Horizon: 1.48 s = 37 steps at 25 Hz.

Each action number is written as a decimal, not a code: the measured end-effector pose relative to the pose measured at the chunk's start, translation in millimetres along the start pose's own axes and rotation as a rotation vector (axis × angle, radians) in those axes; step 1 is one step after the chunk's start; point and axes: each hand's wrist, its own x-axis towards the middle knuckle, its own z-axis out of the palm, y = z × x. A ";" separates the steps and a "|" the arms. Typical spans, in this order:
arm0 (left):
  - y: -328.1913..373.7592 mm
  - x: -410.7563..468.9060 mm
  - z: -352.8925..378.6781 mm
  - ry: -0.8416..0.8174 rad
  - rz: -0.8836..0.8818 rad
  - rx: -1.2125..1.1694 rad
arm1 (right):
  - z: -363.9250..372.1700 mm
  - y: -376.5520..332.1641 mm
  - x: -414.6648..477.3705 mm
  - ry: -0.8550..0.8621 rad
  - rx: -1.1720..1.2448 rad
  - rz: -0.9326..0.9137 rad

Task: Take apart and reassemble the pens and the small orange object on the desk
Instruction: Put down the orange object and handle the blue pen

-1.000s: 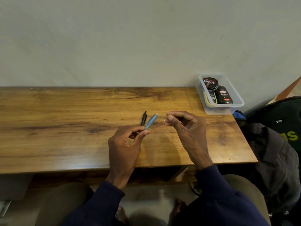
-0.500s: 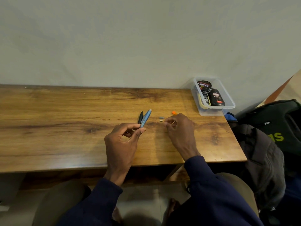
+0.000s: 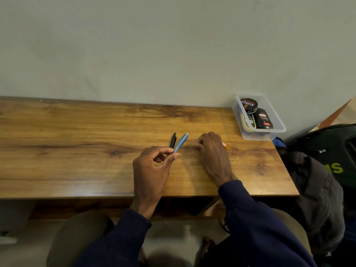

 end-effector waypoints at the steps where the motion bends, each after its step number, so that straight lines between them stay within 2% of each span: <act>1: -0.2 -0.1 0.4 -0.001 0.004 0.001 | -3.8 -1.3 -3.9 0.023 0.122 0.031; 6: -1.9 -0.7 3.1 -0.019 0.009 0.033 | -27.1 -7.3 -16.6 0.148 0.796 0.214; 10: -2.4 -2.8 4.8 -0.049 0.029 0.051 | -35.2 -11.6 -18.4 0.098 1.050 0.201; 18: -4.8 -2.4 7.1 -0.061 0.073 0.077 | -34.1 -15.4 -19.7 0.092 1.064 0.139; 31: -6.3 -2.4 5.6 -0.063 0.109 0.108 | -30.9 -11.7 -18.5 0.097 0.866 0.046; 37: -6.7 -2.0 5.6 -0.065 0.117 0.102 | -32.6 -11.1 -18.4 0.113 0.960 0.063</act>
